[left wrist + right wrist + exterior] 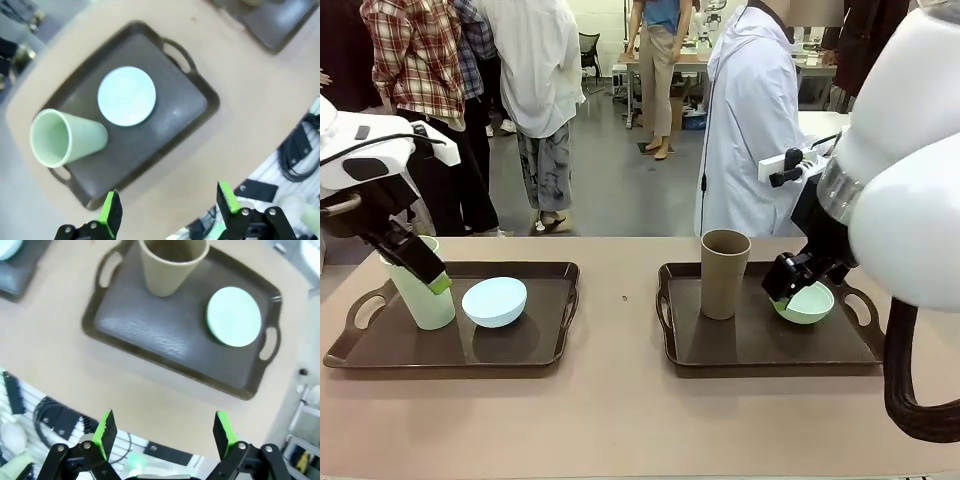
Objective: Set up a tray with a mat and arrange the tableware.
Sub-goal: Pick up the Picnic Bowl and Reusable plastic cup from the Handle tray in front of the human's position and hold them in the air.
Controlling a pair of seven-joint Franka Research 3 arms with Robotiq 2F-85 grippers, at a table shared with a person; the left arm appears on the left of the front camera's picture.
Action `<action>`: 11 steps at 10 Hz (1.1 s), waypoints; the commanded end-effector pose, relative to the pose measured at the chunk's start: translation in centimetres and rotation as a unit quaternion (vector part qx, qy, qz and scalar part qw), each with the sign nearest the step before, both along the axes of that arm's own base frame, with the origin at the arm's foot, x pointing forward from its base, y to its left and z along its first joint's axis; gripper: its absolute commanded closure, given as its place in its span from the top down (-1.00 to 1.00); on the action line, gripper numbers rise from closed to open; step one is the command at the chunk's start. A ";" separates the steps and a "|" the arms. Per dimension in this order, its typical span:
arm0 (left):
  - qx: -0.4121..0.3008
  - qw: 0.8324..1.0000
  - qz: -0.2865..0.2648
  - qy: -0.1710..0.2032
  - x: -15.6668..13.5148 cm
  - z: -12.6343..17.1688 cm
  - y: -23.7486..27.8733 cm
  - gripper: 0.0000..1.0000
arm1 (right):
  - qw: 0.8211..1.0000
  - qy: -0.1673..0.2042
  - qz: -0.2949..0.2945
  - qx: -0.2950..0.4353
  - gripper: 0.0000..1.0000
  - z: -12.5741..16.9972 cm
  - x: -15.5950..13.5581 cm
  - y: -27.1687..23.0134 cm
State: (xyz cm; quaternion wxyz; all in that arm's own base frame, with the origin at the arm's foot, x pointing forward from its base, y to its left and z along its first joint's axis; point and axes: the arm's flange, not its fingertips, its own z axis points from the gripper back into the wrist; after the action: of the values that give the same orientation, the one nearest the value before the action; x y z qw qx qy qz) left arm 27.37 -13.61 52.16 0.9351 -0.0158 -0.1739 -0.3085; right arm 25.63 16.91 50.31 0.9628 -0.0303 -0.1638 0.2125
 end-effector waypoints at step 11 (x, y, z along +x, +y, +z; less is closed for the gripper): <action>-0.418 0.887 0.177 0.088 0.3 -7.3 23.8 1.00 | 0.904 0.073 -0.150 0.394 1.00 -10.0 2.3 -25.7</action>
State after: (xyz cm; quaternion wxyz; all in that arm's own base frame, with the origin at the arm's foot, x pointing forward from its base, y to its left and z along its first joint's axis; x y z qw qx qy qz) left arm 29.33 11.99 47.42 0.8949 -0.3939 -0.2043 -0.0481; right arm 32.17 -10.56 43.74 0.9370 0.3162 -0.1479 -0.0159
